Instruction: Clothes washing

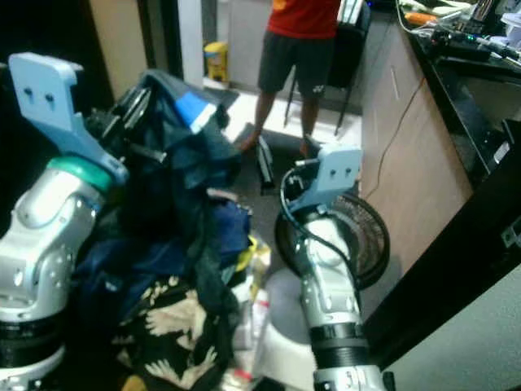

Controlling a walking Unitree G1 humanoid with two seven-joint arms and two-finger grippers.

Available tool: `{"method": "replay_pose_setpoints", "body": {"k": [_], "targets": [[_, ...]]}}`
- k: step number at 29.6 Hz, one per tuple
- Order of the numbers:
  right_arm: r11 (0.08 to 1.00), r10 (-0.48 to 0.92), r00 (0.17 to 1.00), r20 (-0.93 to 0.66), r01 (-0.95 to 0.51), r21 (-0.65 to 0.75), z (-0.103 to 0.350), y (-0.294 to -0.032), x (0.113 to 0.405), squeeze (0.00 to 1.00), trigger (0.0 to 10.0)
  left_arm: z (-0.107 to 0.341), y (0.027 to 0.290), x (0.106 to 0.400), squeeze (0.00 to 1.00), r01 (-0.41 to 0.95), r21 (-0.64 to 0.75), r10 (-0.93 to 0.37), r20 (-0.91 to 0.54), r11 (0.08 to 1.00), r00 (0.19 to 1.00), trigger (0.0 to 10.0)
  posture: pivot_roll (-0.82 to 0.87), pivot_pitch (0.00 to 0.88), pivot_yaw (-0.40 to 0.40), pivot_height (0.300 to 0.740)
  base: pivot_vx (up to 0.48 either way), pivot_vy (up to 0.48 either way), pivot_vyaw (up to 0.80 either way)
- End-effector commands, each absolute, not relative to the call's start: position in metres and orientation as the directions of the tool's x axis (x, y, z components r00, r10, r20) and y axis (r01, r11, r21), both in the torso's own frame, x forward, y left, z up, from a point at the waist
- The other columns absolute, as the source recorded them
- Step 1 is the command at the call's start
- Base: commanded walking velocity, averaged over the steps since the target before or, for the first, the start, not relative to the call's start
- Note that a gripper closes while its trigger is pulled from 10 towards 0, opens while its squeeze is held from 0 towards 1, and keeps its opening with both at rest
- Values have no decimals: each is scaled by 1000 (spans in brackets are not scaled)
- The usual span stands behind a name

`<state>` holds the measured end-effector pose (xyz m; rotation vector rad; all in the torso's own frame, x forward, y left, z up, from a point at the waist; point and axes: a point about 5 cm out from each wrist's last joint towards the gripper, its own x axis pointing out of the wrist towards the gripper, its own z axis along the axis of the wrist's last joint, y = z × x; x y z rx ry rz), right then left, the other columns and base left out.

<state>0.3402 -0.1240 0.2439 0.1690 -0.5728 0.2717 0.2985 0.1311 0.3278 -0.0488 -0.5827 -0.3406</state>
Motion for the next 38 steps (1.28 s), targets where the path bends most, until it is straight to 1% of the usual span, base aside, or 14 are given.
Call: {"method": "replay_pose_setpoints", "body": {"k": [1,6,11,38], "targets": [[956,169,817,551,-271,109,245,-136,341,0,10000,330,132,297,0,334,18,-287,558,942,779,10000,33,5,-8,740,0,0,-769],[955,160,817,554,-271,124,248,-137,343,0,10000,334,135,297,0,326,14,-277,560,945,781,10000,33,5,-8,740,0,0,-772],[954,153,819,554,-269,134,249,-137,343,0,10000,332,139,297,0,310,29,-276,533,950,799,10000,39,9,-4,740,0,0,-775],[952,142,837,529,-262,160,240,-136,341,0,10000,319,140,303,0,297,42,-281,467,954,838,10000,38,15,10,740,0,0,-781]]}}
